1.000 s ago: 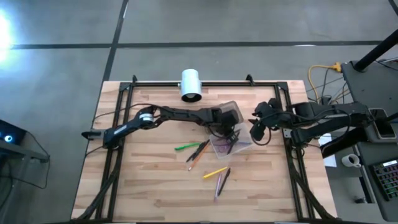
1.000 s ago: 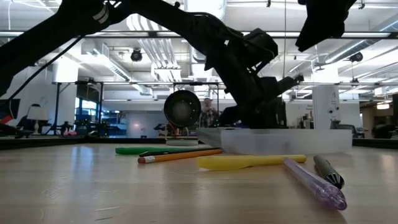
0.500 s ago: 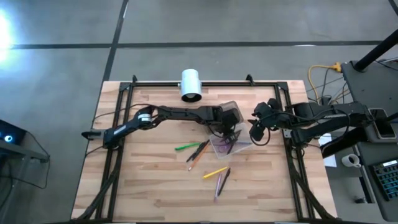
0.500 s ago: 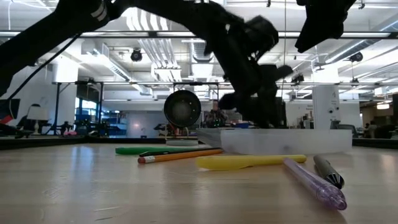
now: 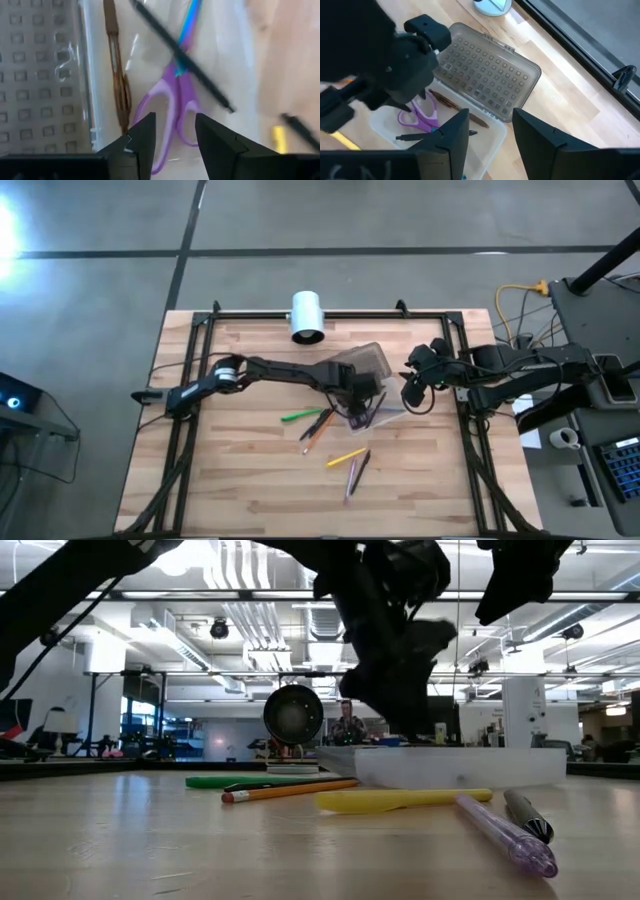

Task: Pick & place school supplies into a supply box
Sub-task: Put the black pen into the supply box

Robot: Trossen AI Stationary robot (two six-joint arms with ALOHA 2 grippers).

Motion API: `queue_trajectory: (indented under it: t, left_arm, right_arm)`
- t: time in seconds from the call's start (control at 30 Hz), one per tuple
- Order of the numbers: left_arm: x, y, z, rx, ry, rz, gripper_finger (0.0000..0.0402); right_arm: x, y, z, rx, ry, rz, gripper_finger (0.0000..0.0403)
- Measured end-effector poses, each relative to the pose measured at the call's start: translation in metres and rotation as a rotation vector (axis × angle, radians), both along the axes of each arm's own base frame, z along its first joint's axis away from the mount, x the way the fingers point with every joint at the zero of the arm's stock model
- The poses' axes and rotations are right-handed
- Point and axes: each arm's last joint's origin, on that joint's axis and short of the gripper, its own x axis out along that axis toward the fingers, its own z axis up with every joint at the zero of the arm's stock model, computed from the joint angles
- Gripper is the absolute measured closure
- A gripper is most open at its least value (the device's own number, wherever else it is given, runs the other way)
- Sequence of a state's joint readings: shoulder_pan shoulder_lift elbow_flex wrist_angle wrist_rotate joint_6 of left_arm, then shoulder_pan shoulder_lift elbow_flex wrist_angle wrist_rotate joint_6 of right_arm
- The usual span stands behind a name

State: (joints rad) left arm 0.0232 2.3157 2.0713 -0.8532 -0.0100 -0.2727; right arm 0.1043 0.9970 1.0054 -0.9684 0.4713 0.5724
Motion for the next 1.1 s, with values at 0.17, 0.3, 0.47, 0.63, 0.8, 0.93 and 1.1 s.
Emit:
queue_trajectory:
  t: [0.17,0.3,0.47,0.63,0.8,0.93,1.1]
  left_arm:
    - [-0.007,0.003,-0.002,0.061,0.059,0.046,0.0285]
    - [-0.019,-0.002,0.019,0.073,0.08,0.036,0.0295]
    - [-0.042,-0.017,0.037,0.236,0.138,0.011,0.03]
    - [-0.074,-0.028,0.035,0.266,0.135,0.032,0.0293]
    - [-0.116,-0.029,0.02,0.15,0.087,0.176,0.0267]
    - [-0.15,-0.032,0.013,0.086,0.021,0.184,0.0251]
    - [-0.181,-0.036,-0.001,0.084,-0.028,0.085,0.0247]
  right_arm:
    - [0.0,0.0,0.0,0.005,-0.003,-0.006,0.0261]
    - [0.0,0.0,0.0,0.01,-0.003,-0.004,0.0263]
    - [0.0,0.0,0.0,0.012,-0.002,-0.003,0.026]
    - [0.0,0.001,-0.001,0.033,-0.001,0.017,0.025]
    - [0.003,0.004,-0.003,0.094,0.015,0.071,0.0231]
    - [0.008,0.004,-0.007,0.091,0.045,0.087,0.0214]
    - [0.018,0.005,-0.014,0.076,0.097,0.111,0.0196]
